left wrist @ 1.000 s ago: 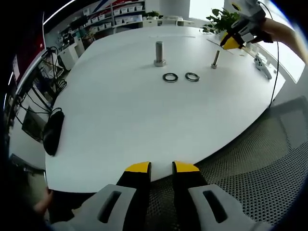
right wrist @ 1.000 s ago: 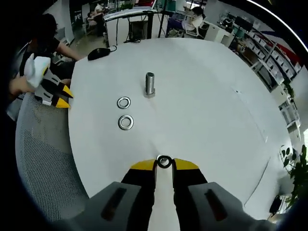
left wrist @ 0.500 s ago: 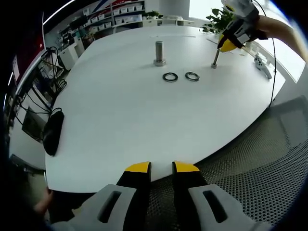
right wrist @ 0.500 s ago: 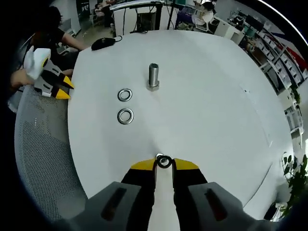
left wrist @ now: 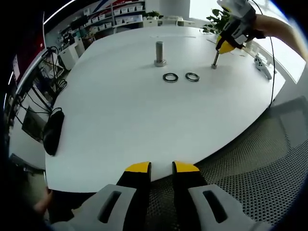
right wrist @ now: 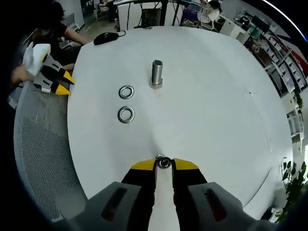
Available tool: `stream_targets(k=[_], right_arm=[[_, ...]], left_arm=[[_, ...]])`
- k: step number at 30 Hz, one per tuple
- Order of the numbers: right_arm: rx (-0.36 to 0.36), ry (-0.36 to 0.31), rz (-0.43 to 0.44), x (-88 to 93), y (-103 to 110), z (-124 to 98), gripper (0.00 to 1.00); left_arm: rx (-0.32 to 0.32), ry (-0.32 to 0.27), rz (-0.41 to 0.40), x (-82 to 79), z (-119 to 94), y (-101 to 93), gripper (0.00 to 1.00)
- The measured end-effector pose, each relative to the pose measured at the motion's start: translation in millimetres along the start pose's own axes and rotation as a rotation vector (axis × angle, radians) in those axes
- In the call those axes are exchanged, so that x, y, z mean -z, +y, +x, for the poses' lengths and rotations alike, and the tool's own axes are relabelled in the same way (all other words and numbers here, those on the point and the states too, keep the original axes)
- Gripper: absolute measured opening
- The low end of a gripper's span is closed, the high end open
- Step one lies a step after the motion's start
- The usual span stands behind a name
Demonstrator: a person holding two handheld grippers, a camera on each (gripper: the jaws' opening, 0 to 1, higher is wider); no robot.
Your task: Place the washer onto the threaded stud by aligning its center hole with the stud, sliding it down to the base, and recovering from edge contact or off-axis alignment until the washer reaches the visible bottom stop.
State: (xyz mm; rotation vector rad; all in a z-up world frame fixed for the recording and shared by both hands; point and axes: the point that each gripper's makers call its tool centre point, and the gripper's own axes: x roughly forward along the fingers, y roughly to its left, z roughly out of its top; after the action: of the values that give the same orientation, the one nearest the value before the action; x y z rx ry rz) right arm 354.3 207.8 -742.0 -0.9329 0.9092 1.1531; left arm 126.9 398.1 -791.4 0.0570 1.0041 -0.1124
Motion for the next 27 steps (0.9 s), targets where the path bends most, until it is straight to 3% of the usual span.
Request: stream_targets(k=[18, 21, 27], right_arm=[[-0.027, 0.057, -0.024, 7.3, 1, 24, 0.14], [-0.043, 0.059, -0.023, 7.5, 2, 29, 0.09], [-0.047, 0.066, -0.019, 8.6, 2, 36, 0.09]], left_arm=[[0.001, 0.001, 0.002, -0.1, 1, -0.2, 0.15], [0.001, 0.001, 0.001, -0.1, 1, 0.1, 0.15], [0.000, 0.002, 0.000, -0.2, 1, 0.7, 0.15]])
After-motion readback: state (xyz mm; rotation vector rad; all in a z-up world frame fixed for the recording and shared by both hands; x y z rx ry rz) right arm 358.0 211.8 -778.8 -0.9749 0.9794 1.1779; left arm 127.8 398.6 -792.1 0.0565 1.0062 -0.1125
